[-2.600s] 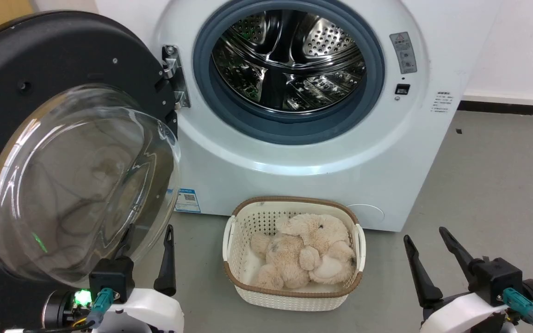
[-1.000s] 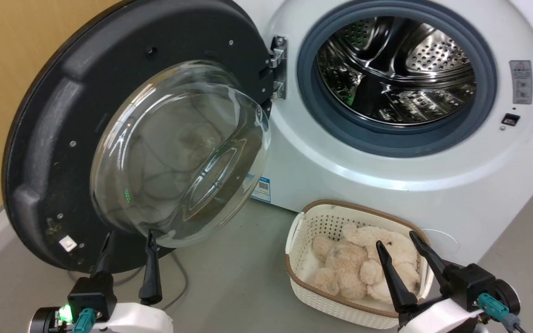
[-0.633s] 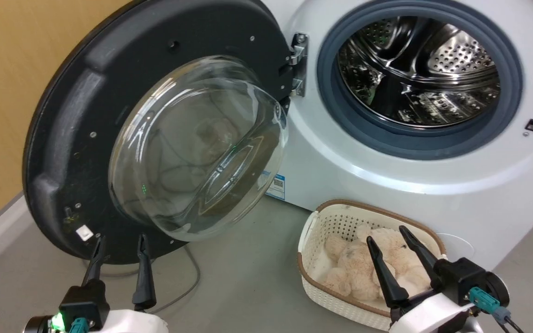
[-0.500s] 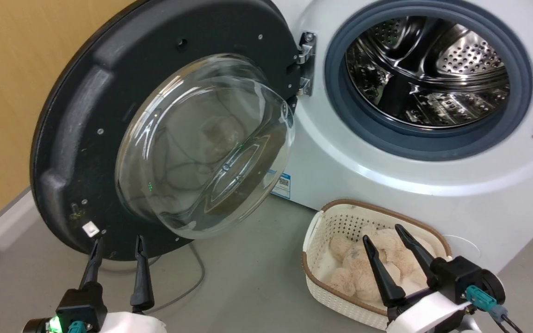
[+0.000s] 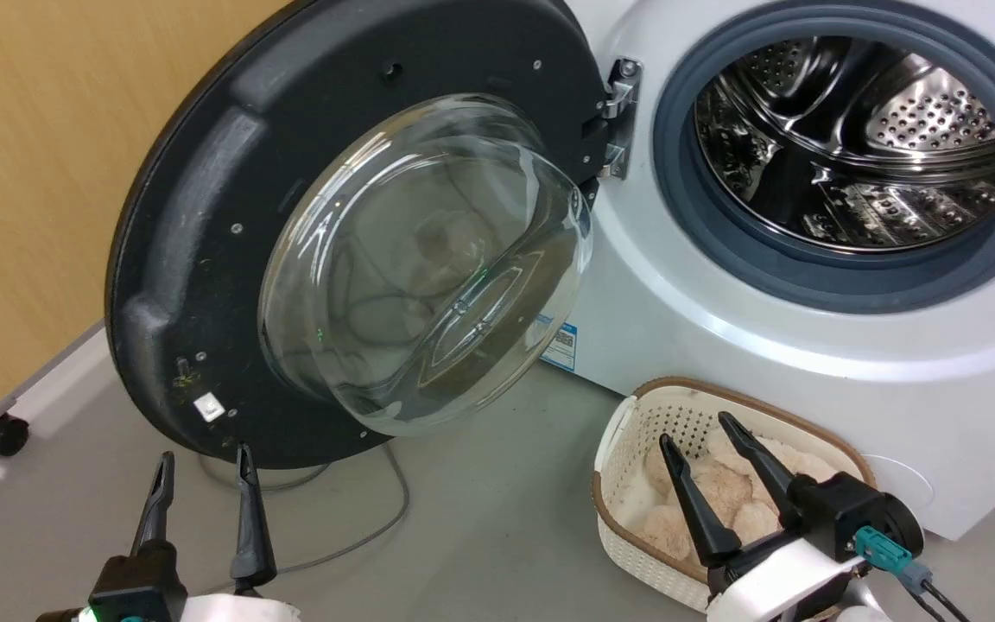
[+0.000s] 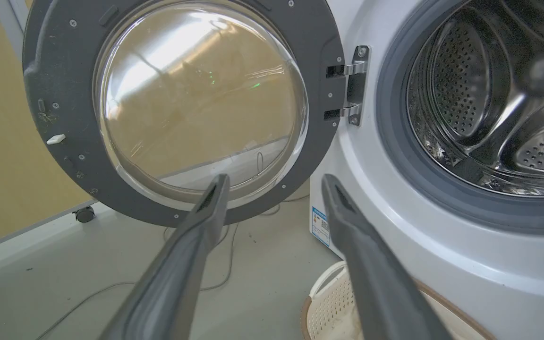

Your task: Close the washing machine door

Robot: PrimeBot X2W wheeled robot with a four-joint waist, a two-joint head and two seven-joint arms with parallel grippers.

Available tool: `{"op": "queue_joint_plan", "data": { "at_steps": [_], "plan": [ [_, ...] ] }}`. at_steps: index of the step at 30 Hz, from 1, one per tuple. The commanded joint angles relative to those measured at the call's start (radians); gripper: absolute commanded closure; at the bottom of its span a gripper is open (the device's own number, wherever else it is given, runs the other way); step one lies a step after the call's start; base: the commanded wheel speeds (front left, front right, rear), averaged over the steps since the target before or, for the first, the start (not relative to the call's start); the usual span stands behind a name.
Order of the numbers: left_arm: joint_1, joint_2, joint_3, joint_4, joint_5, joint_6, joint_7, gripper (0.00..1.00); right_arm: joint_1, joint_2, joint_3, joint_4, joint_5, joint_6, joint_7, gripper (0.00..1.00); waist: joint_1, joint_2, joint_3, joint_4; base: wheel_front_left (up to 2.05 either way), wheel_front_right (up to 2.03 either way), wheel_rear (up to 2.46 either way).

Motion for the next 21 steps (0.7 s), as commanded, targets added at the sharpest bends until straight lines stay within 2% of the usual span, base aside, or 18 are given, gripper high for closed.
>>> {"op": "queue_joint_plan", "data": {
  "at_steps": [1,21],
  "plan": [
    [0.019,0.000,0.003,-0.007,-0.011,0.008,-0.012,0.00,-0.021,-0.008,0.011,0.010,0.011,0.001,-0.012,0.00,-0.0001,0.0000,0.000,0.011,0.00,0.00,0.00],
    [0.044,0.000,0.012,-0.020,-0.024,0.029,-0.052,0.00,-0.044,-0.019,0.062,0.053,0.043,0.001,-0.051,0.00,-0.0001,0.0000,0.003,0.091,0.00,0.00,0.00]
  ]
}}
